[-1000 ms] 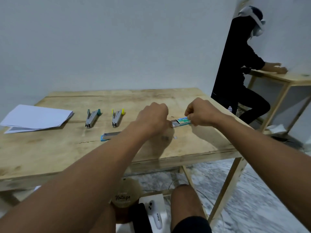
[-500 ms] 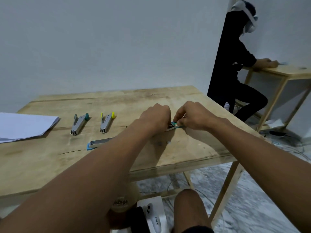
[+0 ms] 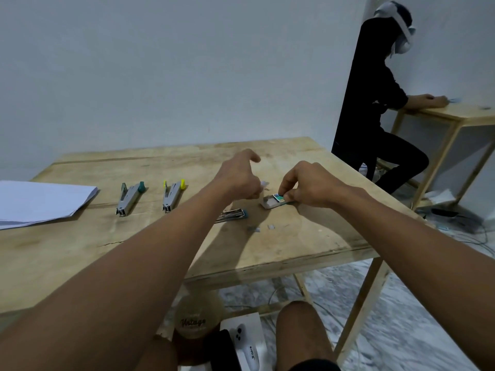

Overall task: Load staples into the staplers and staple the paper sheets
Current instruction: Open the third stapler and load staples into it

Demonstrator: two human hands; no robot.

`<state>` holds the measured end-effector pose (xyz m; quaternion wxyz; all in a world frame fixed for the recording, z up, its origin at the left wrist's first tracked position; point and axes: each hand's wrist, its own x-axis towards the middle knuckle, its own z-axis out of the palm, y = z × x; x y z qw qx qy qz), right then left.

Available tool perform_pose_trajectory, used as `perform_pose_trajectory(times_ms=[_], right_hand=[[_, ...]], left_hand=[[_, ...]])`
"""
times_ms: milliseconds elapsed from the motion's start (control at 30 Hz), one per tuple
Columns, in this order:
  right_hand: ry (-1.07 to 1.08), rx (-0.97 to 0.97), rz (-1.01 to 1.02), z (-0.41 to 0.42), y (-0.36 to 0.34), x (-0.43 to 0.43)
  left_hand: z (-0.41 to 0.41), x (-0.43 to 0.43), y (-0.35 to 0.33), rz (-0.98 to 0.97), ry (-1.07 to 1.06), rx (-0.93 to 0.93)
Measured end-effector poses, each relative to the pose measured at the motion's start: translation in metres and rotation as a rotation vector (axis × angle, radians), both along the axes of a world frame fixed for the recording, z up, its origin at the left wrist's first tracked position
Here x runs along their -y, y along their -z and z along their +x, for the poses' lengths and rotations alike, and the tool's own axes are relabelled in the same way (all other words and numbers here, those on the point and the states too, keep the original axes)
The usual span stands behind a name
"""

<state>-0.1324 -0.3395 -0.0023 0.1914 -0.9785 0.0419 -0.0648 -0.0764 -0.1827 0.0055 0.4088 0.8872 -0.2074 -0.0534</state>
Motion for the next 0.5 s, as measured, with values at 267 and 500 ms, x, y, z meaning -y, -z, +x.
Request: perform_pose_trajectory(times_ms=[267, 500], right_hand=[[0.028, -0.012, 0.003, 0.000, 0.001, -0.002], [0.067, -0.019, 0.005, -0.001, 0.003, -0.008]], left_hand=[[-0.005, 0.001, -0.008, -0.012, -0.051, -0.170], [-0.005, -0.004, -0.012, 0.209, 0.024, -0.179]])
